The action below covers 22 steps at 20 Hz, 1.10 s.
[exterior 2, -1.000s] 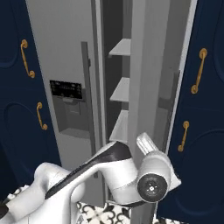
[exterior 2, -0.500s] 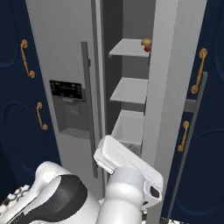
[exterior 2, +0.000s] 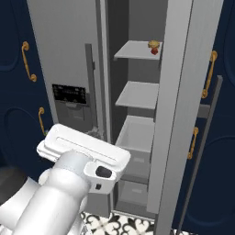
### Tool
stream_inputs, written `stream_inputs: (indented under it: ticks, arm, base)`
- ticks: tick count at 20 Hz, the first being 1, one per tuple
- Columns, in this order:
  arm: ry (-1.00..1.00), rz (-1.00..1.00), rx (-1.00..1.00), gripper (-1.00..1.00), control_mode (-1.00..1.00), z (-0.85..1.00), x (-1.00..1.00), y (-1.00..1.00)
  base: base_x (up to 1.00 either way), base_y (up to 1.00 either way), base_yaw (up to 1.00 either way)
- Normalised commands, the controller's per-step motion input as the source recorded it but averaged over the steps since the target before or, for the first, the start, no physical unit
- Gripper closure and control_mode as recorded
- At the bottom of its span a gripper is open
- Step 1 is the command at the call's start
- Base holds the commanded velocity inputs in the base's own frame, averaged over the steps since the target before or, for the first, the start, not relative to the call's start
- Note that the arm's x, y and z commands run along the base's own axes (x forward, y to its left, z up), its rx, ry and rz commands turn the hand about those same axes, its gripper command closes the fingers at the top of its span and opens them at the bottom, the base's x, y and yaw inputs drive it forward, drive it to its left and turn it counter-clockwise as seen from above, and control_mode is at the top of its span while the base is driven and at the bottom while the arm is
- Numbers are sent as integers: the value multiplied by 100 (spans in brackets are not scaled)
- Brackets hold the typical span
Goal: Take the strawberry from the fridge and place it on top of the pancake, located on the dining counter.
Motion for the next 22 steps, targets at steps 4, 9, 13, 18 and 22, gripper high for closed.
stream_inputs:
  ticks: [4,9,13,18,22]
  arm:
    - [6,-44,-5,100,-100,6,17,100]
    - [1,-33,-4,100,-100,-16,81,76]
    - [-1,-12,-7,100,-100,-51,97,15]
    - [-26,-7,-2,100,-100,-73,67,2]
    - [-4,-22,0,100,-100,-61,90,-36]
  base:
    - [0,0,0]
    - [0,0,0]
    - [0,0,0]
    - [0,0,0]
    - [0,0,0]
